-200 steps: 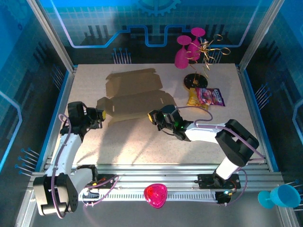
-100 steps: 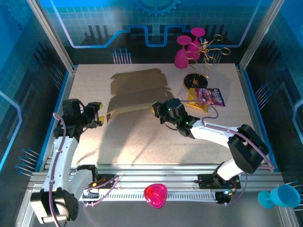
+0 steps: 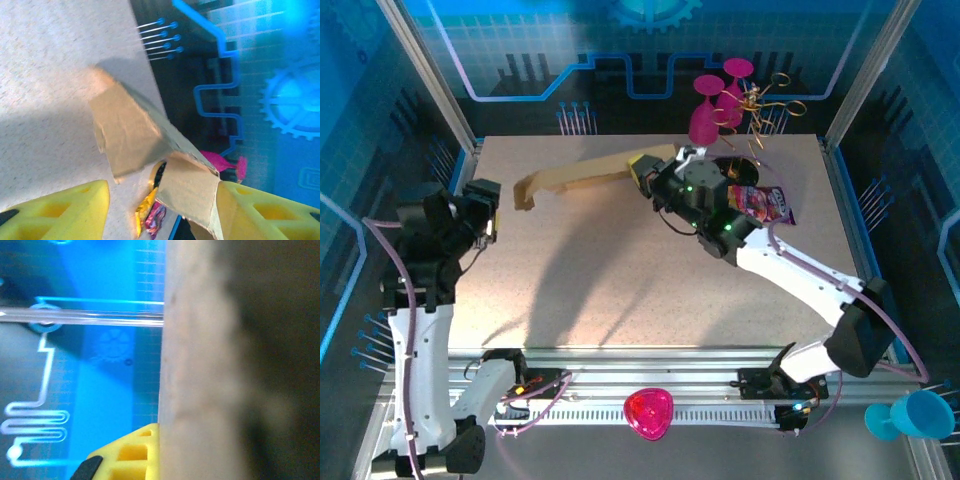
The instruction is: Fold the paper box
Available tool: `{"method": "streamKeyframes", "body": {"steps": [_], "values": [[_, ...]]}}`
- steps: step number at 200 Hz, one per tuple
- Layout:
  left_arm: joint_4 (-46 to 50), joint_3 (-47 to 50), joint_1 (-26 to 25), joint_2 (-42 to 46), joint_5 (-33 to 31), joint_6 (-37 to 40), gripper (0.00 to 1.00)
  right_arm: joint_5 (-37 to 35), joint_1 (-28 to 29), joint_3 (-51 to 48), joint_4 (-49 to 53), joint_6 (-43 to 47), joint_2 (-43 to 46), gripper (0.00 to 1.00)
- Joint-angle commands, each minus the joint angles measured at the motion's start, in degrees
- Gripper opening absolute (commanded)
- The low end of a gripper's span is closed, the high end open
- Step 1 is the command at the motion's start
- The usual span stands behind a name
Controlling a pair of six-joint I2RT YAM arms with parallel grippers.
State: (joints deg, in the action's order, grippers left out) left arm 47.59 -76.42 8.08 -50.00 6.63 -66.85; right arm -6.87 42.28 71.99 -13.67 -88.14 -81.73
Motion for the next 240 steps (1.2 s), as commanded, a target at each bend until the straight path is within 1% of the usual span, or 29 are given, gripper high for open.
{"method": "streamKeyframes", "body": {"steps": [1,16,32,56,63,83,91,105,114,125,139,165,184,207,216,240], "values": [[0.48,-5.61,-0.36,-1.27,-2.44,3.64,0.58,-1.85,-0.62,4.55,2.27,7.48,2.78,0.0],[0.78,-9.97,-0.34,-2.32,-3.64,4.51,0.59,-3.31,0.0,6.29,3.03,7.89,4.12,0.0],[1.85,-14.4,-0.34,-3.87,-4.58,5.54,0.59,-4.95,0.75,8.23,5.1,5.5,5.28,0.0],[3.93,-19.35,-0.35,-6.57,-4.02,5.62,0.59,-10.08,2.52,11.33,14.26,0.19,5.96,0.0],[4.33,-20.08,-0.34,-7.33,-3.3,5.19,0.59,-11.54,2.83,11.51,15.22,-0.78,5.56,0.0],[3.37,-20.7,-0.39,-9.56,0.95,4.22,0.57,-14.03,2.25,11.88,18.7,-3.29,2.88,0.0],[3.11,-21.02,-0.34,-10.8,3.42,3.81,0.56,-14.28,1.68,10.67,16.73,-4.33,1.36,0.0],[2.05,-21.12,-0.34,-13.15,9.31,2.66,0.55,-12.82,0.29,9.47,14.62,-7.12,-1.53,0.0],[1.13,-20.91,-0.63,-14.16,11.89,2.09,0.54,-11.87,-0.45,8.98,13.45,-7.8,-3.33,0.0],[-0.01,-20.74,-1.36,-14.9,13.57,1.81,0.53,-11.1,-1.04,9.07,13.45,-8.21,-4.7,0.0],[-0.98,-20.7,-2.54,-15.74,14.22,2.7,0.52,-10.84,-1.41,9.37,13.56,-8.34,-5.69,0.0],[-0.27,-19.59,-3.46,-18.86,16.57,5.02,0.51,-9.93,-1.77,9.78,14.77,-8.42,-6.5,0.0],[-0.89,-19.58,-5.19,-21.61,16.2,8.67,0.5,-9.92,-1.93,9.29,14.9,-8.83,-6.67,0.0],[2.56,-20.4,-7.26,-25.33,13.93,13.83,0.51,-9.67,-2.28,8.6,14.55,-9.46,-6.76,0.0],[3.07,-19.36,-7.54,-25.91,13.04,14.81,0.5,-9.4,-2.43,8.44,14.55,-9.59,-6.79,0.0],[0.78,-15.42,-7.85,-26.54,12.44,16.02,0.51,-8.95,-2.92,7.57,14.24,-9.86,-6.26,0.0]]}}
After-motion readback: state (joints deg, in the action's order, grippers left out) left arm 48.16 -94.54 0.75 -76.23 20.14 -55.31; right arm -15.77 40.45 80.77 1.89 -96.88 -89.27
